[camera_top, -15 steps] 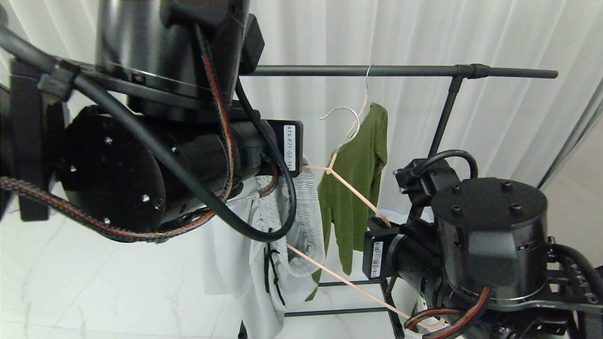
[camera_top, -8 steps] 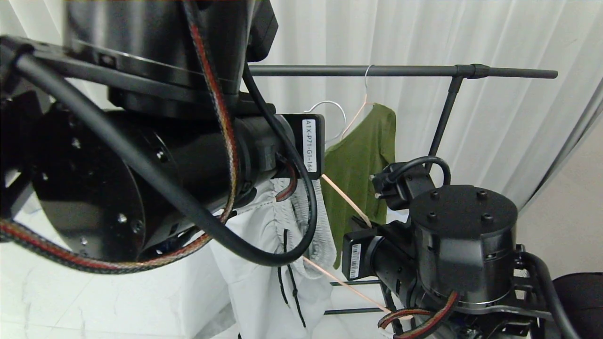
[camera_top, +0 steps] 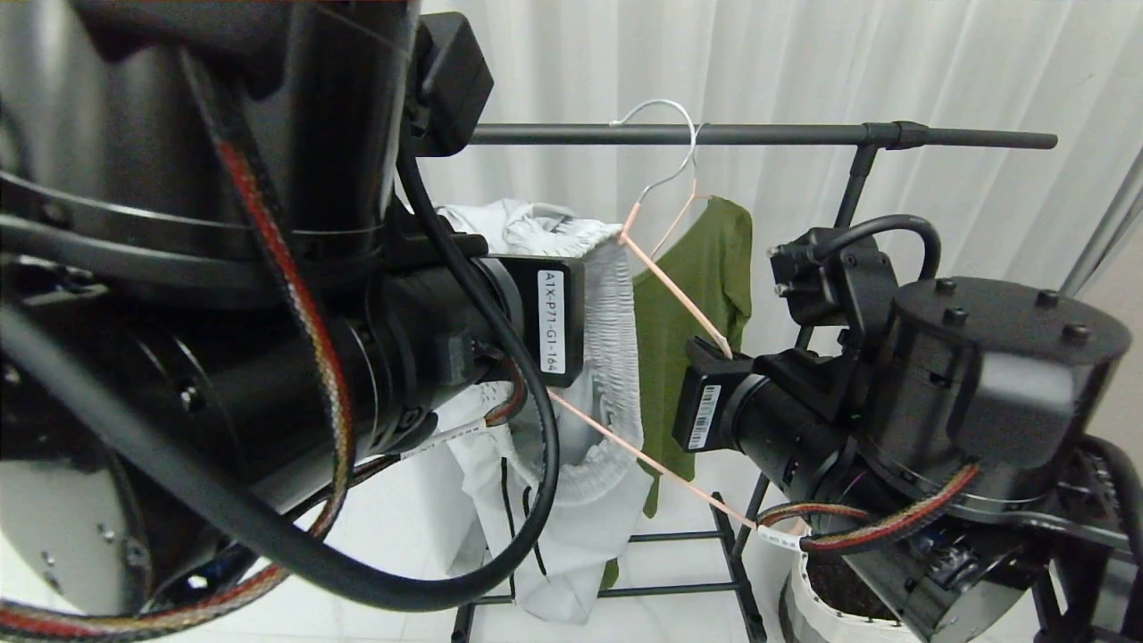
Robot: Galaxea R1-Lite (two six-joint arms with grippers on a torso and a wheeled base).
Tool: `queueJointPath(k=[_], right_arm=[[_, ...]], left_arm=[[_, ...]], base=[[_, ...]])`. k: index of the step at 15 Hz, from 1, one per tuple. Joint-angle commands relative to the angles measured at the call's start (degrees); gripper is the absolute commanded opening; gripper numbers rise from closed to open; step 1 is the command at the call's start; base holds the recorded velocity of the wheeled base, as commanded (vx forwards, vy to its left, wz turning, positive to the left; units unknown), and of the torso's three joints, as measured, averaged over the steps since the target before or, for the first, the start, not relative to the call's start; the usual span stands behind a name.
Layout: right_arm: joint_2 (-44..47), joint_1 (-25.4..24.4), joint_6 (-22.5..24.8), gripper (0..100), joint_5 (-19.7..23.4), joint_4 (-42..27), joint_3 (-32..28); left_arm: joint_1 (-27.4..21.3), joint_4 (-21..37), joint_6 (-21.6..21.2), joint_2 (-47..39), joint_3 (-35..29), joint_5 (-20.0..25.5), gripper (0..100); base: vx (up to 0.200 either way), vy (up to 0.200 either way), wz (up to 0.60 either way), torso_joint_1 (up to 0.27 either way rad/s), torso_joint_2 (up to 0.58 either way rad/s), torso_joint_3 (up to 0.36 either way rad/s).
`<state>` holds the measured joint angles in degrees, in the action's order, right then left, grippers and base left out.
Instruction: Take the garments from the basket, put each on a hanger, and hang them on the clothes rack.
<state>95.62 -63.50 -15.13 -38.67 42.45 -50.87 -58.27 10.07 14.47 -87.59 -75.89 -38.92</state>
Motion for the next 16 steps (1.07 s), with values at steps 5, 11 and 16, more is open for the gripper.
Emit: queueJointPath(k=[5, 11, 16], right_arm=[[-0.4, 0.1, 4.3, 0, 0.0, 5.5, 0.1], [-0.5, 0.2, 5.9, 0, 0.1, 8.9, 0.1], [-3.4, 2.5, 8.4, 0, 0.8, 9.1, 3.5]], left_arm=[[-0.3, 0.0, 0.2, 0.3, 1.0, 0.0, 0], [-0.1, -1.8, 0.1, 0.7, 3.2, -0.1, 100], [-0.2, -3.7, -5.0, 9.1, 11.8, 0.7, 100]], base=[[0.000, 0.000, 0.00, 0.000, 0.00, 0.000], [0.000, 0.000, 0.00, 0.000, 0.00, 0.000], [0.000, 0.000, 0.00, 0.000, 0.00, 0.000]])
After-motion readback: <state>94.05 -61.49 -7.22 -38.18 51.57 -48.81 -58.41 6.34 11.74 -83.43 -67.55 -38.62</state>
